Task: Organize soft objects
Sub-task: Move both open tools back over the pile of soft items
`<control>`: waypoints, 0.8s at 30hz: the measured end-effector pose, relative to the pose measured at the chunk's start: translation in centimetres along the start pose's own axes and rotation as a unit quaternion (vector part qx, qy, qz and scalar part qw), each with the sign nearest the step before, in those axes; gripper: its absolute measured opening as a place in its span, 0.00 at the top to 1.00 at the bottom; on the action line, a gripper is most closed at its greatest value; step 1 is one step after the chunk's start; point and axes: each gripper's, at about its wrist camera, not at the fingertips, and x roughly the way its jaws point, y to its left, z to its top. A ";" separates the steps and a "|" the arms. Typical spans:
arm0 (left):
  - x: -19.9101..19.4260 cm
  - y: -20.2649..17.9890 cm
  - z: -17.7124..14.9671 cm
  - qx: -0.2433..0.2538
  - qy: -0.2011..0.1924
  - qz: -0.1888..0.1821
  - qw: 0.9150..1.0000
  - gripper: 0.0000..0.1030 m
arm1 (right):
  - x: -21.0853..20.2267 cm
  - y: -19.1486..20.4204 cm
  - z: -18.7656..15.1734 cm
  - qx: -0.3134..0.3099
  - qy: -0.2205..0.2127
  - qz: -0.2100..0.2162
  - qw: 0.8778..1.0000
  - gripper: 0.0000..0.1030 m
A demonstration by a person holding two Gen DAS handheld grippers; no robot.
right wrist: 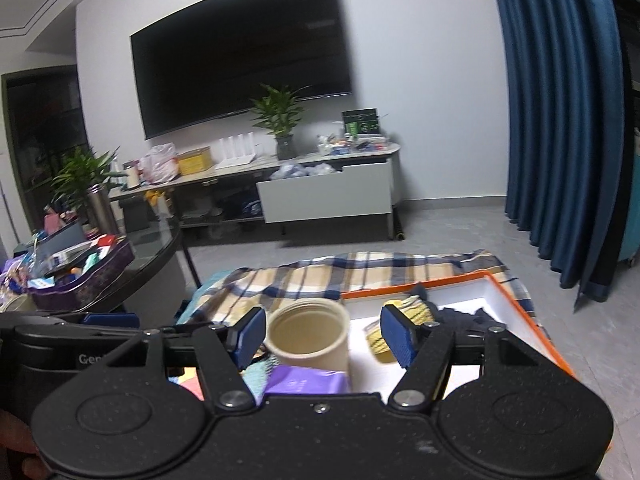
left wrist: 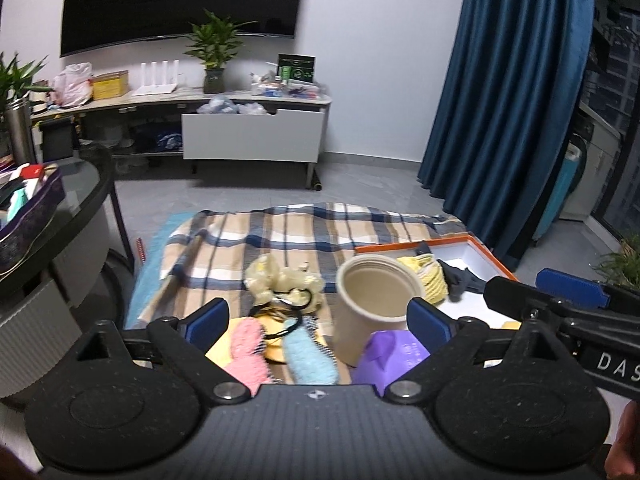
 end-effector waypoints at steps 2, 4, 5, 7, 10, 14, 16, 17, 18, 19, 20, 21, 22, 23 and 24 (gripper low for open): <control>-0.3 0.6 -0.1 -0.006 -0.001 0.003 1.000 0.04 | 0.0 0.7 -0.1 -0.004 0.002 0.006 1.000 0.25; -0.6 1.2 -0.2 -0.010 -0.002 0.007 1.000 0.04 | 0.2 1.4 -0.2 -0.008 0.003 0.012 1.000 0.25; -0.6 1.4 -0.2 -0.012 -0.002 0.008 1.000 0.04 | 0.2 1.7 -0.3 -0.009 0.004 0.016 1.000 0.25; -0.8 2.1 -0.4 -0.018 -0.003 0.012 1.000 0.04 | 0.4 2.4 -0.4 -0.011 0.008 0.022 1.000 0.25; -1.0 3.3 -0.9 -0.023 -0.002 0.021 1.000 0.04 | 0.7 3.2 -0.7 -0.016 0.013 0.031 0.999 0.25; -0.9 4.9 -1.8 -0.036 0.007 0.032 0.999 0.04 | 0.9 4.0 -1.1 -0.023 0.019 0.040 0.999 0.25; -0.7 5.7 -2.2 -0.044 0.013 0.040 0.998 0.04 | 0.9 4.3 -1.3 -0.022 0.022 0.045 0.999 0.25; -0.6 6.1 -2.5 -0.048 0.017 0.044 0.998 0.04 | 1.0 4.5 -1.4 -0.022 0.023 0.047 0.998 0.25; -0.5 6.3 -2.7 -0.051 0.020 0.046 0.997 0.04 | 1.0 4.7 -1.6 -0.023 0.025 0.049 0.998 0.25; -0.4 6.5 -3.0 -0.053 0.024 0.047 0.997 0.04 | 1.0 4.9 -1.7 -0.026 0.026 0.053 0.998 0.25; -0.2 6.7 -3.2 -0.055 0.028 0.047 0.997 0.04 | 1.1 5.2 -1.9 -0.029 0.028 0.055 0.998 0.25; 0.0 6.8 -3.4 -0.056 0.031 0.046 0.997 0.04 | 1.2 5.5 -2.1 -0.031 0.031 0.057 0.997 0.25; 0.1 6.8 -3.6 -0.057 0.034 0.046 0.997 0.04 | 1.4 5.8 -2.2 -0.035 0.034 0.059 0.997 0.25; 0.4 6.8 -3.7 -0.058 0.037 0.045 0.997 0.04 | 1.5 6.0 -2.4 -0.038 0.036 0.060 0.997 0.25; 0.6 6.8 -3.9 -0.059 0.040 0.043 0.997 0.04 | 1.6 6.2 -2.5 -0.040 0.037 0.060 0.997 0.25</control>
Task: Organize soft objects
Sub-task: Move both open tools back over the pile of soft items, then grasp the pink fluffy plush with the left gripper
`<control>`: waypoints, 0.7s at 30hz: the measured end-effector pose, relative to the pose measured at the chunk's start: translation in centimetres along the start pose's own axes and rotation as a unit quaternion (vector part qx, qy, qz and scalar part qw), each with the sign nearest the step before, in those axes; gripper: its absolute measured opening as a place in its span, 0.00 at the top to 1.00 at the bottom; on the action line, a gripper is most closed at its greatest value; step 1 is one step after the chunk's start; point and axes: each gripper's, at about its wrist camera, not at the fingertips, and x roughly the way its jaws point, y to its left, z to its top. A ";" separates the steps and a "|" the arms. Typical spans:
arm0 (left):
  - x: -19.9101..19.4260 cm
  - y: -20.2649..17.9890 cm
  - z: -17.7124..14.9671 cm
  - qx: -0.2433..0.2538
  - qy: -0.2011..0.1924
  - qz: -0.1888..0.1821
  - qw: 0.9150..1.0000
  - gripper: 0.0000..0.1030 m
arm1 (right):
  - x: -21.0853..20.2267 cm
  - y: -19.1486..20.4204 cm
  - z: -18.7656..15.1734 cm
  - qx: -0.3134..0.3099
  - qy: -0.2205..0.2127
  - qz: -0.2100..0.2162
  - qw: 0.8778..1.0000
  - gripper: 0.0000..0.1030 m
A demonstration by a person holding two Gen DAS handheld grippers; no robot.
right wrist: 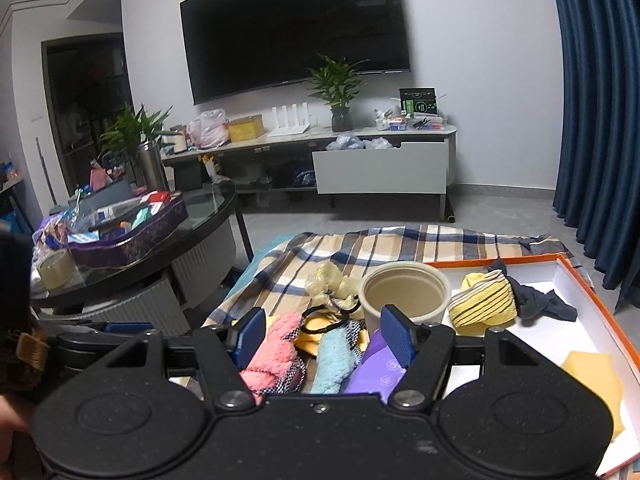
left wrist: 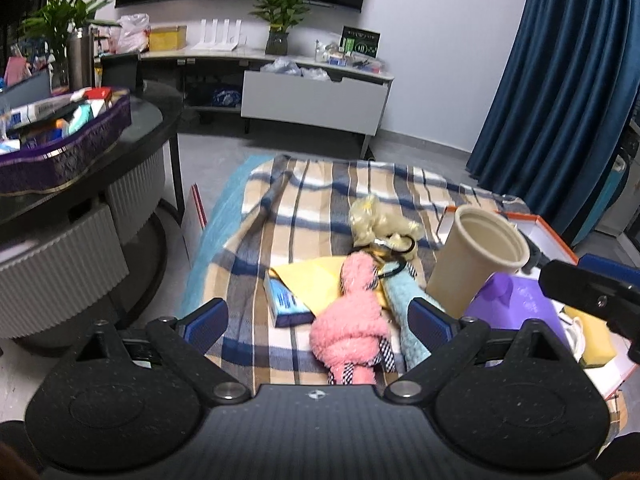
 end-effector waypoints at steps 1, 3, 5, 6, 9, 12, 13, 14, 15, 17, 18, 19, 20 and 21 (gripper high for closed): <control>0.3 0.0 -0.1 0.000 0.004 -0.002 1.000 0.04 | 0.1 0.1 -0.1 -0.003 0.001 -0.001 1.000 0.25; 1.1 -0.2 -0.4 0.001 0.010 -0.008 1.000 0.04 | 0.3 0.2 -0.2 -0.005 0.002 -0.002 1.000 0.25; 2.1 -0.5 -0.7 0.004 0.018 -0.016 1.000 0.04 | 0.4 0.0 -0.2 -0.002 0.002 -0.004 1.000 0.25; 2.7 -0.7 -0.8 0.006 0.023 -0.019 1.000 0.04 | 0.5 -0.2 -0.2 0.000 0.003 -0.004 1.000 0.25; 4.5 -1.4 -1.2 0.023 0.032 -0.017 0.999 0.04 | 0.7 -0.6 -0.3 0.005 0.005 -0.006 1.000 0.25; 6.2 -2.0 -1.5 0.044 0.037 -0.007 0.998 0.05 | 0.9 -0.7 -0.2 0.003 0.009 -0.007 1.000 0.25; 6.7 -2.1 -1.6 0.046 0.039 -0.005 0.998 0.06 | 1.1 -0.7 -0.3 0.001 0.012 -0.009 1.000 0.25; 7.1 -2.1 -1.7 0.047 0.040 -0.004 0.998 0.10 | 1.2 -0.8 -0.3 0.000 0.014 -0.010 1.000 0.25; 7.5 -2.0 -1.7 0.047 0.042 -0.004 0.998 0.14 | 1.4 -0.8 -0.3 -0.001 0.019 -0.010 1.000 0.25; 7.9 -1.5 -1.8 0.043 0.047 -0.016 0.998 0.30 | 1.8 -0.9 -0.3 -0.001 0.026 -0.011 1.000 0.25; 8.1 -1.2 -1.8 0.036 0.049 -0.026 0.998 0.36 | 2.0 -0.9 -0.2 -0.003 0.031 -0.011 0.999 0.25; 8.1 -0.9 -1.8 0.029 0.052 -0.039 0.997 0.46 | 2.2 -0.8 -0.1 -0.008 0.037 -0.009 0.999 0.25; 8.0 -0.6 -1.9 0.024 0.052 -0.046 0.997 0.46 | 2.5 -0.6 -0.1 -0.014 0.043 -0.007 0.999 0.25; 7.7 -0.5 -1.9 0.023 0.049 -0.051 0.997 0.47 | 2.8 -0.4 0.0 -0.021 0.050 -0.003 0.999 0.25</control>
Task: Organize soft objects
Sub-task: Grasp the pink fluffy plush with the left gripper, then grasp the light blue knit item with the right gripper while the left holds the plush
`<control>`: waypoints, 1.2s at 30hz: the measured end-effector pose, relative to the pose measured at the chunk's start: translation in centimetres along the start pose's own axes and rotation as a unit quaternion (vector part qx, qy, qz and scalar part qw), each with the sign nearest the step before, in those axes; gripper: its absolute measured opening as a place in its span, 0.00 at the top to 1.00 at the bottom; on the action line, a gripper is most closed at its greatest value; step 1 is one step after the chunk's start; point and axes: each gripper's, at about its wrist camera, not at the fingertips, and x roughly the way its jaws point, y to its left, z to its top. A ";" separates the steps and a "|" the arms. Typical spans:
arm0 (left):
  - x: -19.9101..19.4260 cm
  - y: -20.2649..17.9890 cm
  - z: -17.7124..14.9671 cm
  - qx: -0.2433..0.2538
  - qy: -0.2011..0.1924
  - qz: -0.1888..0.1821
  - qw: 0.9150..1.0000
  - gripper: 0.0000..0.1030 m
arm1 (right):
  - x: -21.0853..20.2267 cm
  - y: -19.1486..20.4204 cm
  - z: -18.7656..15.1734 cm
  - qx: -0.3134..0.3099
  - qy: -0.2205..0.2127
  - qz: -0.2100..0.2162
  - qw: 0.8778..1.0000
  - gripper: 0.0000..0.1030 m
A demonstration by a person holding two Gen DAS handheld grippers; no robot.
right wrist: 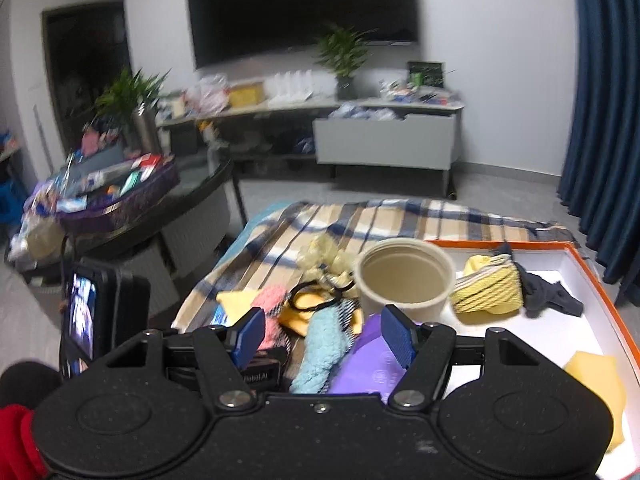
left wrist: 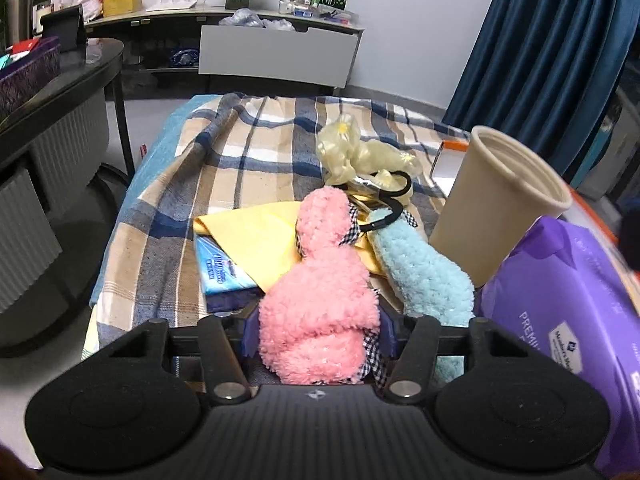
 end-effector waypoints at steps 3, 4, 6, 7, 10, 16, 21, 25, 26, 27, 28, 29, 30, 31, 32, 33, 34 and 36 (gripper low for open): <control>-1.3 0.5 -0.1 0.009 -0.010 -0.016 1.000 0.48 | 1.4 0.9 0.4 -0.032 0.026 0.002 0.999 0.25; -1.9 0.8 -0.2 0.011 -0.014 -0.018 1.000 0.48 | 2.0 1.2 0.6 -0.047 0.036 -0.001 0.998 0.25; -2.8 1.6 -0.2 0.012 -0.023 -0.021 0.999 0.48 | 3.2 1.9 0.9 -0.074 0.060 -0.002 0.995 0.25; -3.3 2.1 -0.3 0.009 -0.027 -0.021 0.999 0.48 | 4.0 2.2 1.0 -0.086 0.075 -0.002 0.994 0.25; -4.3 3.9 -0.6 -0.010 -0.037 -0.019 0.999 0.48 | 6.2 3.0 1.1 -0.109 0.118 -0.003 0.987 0.25; -4.4 5.8 -1.0 -0.048 -0.050 -0.024 0.997 0.48 | 10.8 5.1 0.8 -0.151 0.207 -0.034 0.966 0.25; -4.7 5.6 -0.9 -0.045 -0.062 -0.040 0.996 0.48 | 13.8 6.3 0.0 -0.169 0.255 -0.075 0.949 0.24; -4.3 6.1 -0.7 -0.052 -0.064 -0.044 0.996 0.48 | 15.6 6.5 -0.5 -0.191 0.274 -0.115 0.935 0.24; -4.3 6.3 -0.7 -0.055 -0.064 -0.043 0.995 0.48 | 15.8 6.6 -0.6 -0.198 0.278 -0.121 0.932 0.27; -4.3 6.4 -0.7 -0.057 -0.065 -0.043 0.995 0.48 | 16.0 6.7 -0.8 -0.205 0.280 -0.126 0.929 0.37; -4.3 6.4 -0.7 -0.058 -0.065 -0.043 0.995 0.48 | 16.0 6.9 -0.8 -0.212 0.278 -0.128 0.928 0.45; -4.4 6.4 -0.7 -0.060 -0.066 -0.042 0.995 0.48 | 16.0 7.1 -1.0 -0.219 0.274 -0.128 0.928 0.55; -4.5 6.4 -0.7 -0.061 -0.067 -0.041 0.995 0.48 | 15.8 7.3 -1.0 -0.226 0.265 -0.131 0.928 0.57; -4.6 6.4 -0.7 -0.061 -0.069 -0.041 0.995 0.48 | 15.5 7.3 -0.9 -0.231 0.252 -0.134 0.930 0.57; -4.7 6.5 -0.7 -0.061 -0.071 -0.041 0.995 0.48 | 15.3 7.2 -0.7 -0.225 0.245 -0.129 0.934 0.58; -4.8 6.4 -0.7 -0.062 -0.072 -0.039 0.995 0.48 | 14.9 7.0 -0.5 -0.216 0.235 -0.125 0.939 0.58; -4.9 6.4 -0.7 -0.062 -0.074 -0.039 0.995 0.48 | 14.3 6.9 -0.3 -0.213 0.220 -0.124 0.944 0.58; -5.2 6.1 -0.7 -0.061 -0.078 -0.039 0.994 0.48 | 12.6 6.8 0.1 -0.199 0.188 -0.107 0.956 0.58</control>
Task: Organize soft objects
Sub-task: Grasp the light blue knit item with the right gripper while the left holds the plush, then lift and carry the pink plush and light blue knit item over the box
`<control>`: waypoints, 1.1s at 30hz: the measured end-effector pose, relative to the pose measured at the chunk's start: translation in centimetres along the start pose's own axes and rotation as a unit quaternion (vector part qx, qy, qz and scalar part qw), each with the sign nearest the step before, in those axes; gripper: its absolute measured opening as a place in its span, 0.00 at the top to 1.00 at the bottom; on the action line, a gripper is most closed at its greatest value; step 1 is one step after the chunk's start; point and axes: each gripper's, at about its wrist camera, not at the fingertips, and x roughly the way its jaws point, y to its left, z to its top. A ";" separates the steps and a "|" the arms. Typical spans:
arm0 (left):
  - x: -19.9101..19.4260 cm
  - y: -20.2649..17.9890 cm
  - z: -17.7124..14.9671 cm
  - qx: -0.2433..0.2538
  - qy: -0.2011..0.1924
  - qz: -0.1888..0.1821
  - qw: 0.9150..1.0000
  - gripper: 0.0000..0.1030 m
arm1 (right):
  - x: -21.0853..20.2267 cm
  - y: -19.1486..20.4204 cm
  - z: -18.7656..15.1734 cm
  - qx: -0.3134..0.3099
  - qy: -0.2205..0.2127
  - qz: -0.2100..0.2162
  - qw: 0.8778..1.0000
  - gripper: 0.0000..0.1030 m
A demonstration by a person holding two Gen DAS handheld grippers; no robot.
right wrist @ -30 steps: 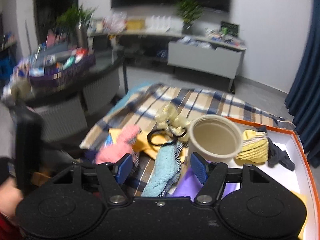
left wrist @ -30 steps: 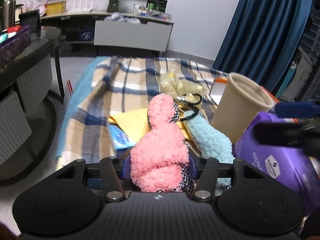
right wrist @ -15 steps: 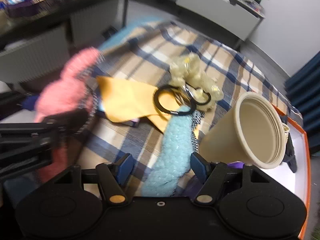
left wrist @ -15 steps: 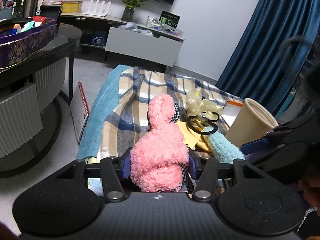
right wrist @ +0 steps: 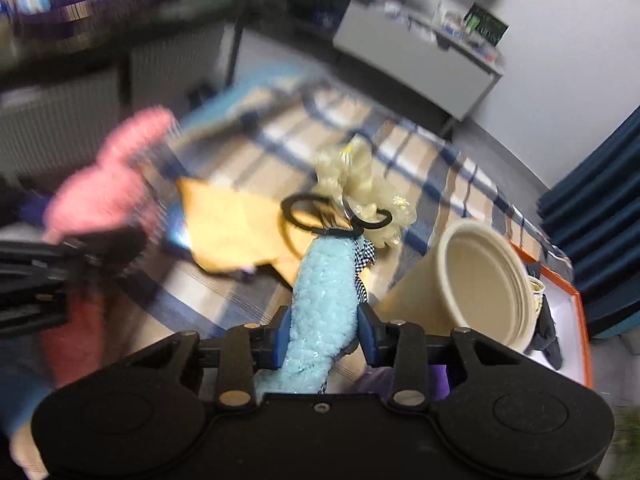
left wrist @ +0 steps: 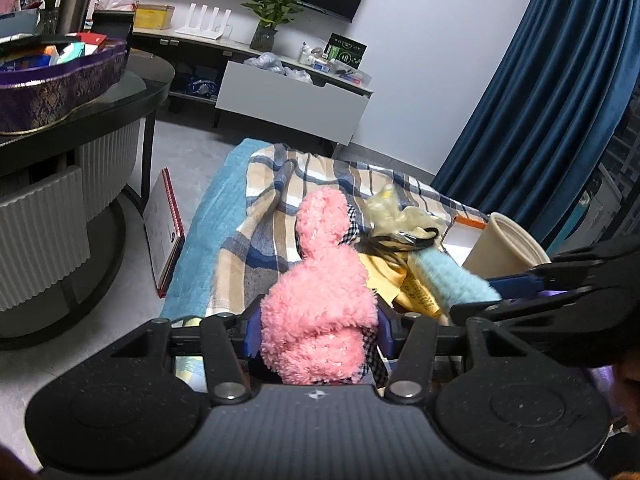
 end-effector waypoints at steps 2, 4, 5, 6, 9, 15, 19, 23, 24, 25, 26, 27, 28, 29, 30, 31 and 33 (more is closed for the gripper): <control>-0.2 -0.4 0.1 0.002 -0.004 -0.002 1.000 0.48 | -1.9 -0.7 -0.3 0.021 -0.030 0.025 0.999 0.58; -0.5 -0.8 0.1 0.006 -0.007 -0.003 1.000 0.48 | -3.8 -1.4 -0.7 0.036 -0.059 0.049 0.996 0.58; -0.6 -0.9 0.2 0.007 -0.008 -0.003 1.000 0.48 | -4.7 -1.9 -0.8 0.052 -0.066 0.065 0.994 0.58; -0.8 -1.2 0.2 0.008 -0.010 -0.003 1.000 0.48 | -5.3 -2.4 -1.0 0.070 -0.071 0.083 0.992 0.58; -1.4 -1.7 0.3 0.007 -0.013 -0.005 1.000 0.48 | -7.0 -3.0 -1.6 0.091 -0.093 0.096 0.987 0.58; -3.1 -3.6 1.4 0.024 -0.036 0.014 0.999 0.48 | -9.5 -3.7 -3.0 0.124 -0.150 0.121 0.973 0.58; -3.9 -5.2 2.3 0.043 -0.045 0.033 0.998 0.48 | -10.9 -4.2 -3.8 0.142 -0.192 0.119 0.964 0.58; -4.7 -6.7 3.1 0.059 -0.053 0.048 0.996 0.48 | -11.6 -4.9 -4.2 0.159 -0.211 0.115 0.958 0.58; -4.8 -7.0 3.2 0.063 -0.054 0.050 0.995 0.48 | -11.7 -5.2 -4.3 0.166 -0.214 0.118 0.955 0.58; -4.9 -7.3 3.3 0.066 -0.055 0.052 0.995 0.48 | -11.8 -5.4 -4.4 0.171 -0.217 0.117 0.954 0.58; -5.1 -7.7 3.5 0.070 -0.056 0.055 0.994 0.48 | -11.9 -5.5 -4.5 0.173 -0.218 0.116 0.953 0.58; -5.4 -7.9 3.5 0.074 -0.059 0.057 0.994 0.48 | -12.0 -5.6 -4.6 0.176 -0.220 0.114 0.953 0.58; -5.6 -8.3 3.5 0.077 -0.061 0.059 0.993 0.48 | -12.1 -5.8 -4.7 0.180 -0.223 0.115 0.951 0.58; -5.8 -8.6 3.6 0.080 -0.063 0.061 0.993 0.48 | -12.3 -5.9 -4.9 0.182 -0.227 0.116 0.950 0.58; -5.9 -8.9 3.5 0.082 -0.064 0.063 0.993 0.48 | -12.4 -6.0 -5.1 0.184 -0.230 0.116 0.949 0.58; -6.1 -9.3 3.5 0.085 -0.065 0.064 0.992 0.48 | -12.6 -6.1 -5.3 0.186 -0.234 0.114 0.947 0.58; -6.2 -9.8 3.4 0.092 -0.066 0.065 0.992 0.48 | -12.7 -6.5 -5.6 0.192 -0.238 0.112 0.945 0.58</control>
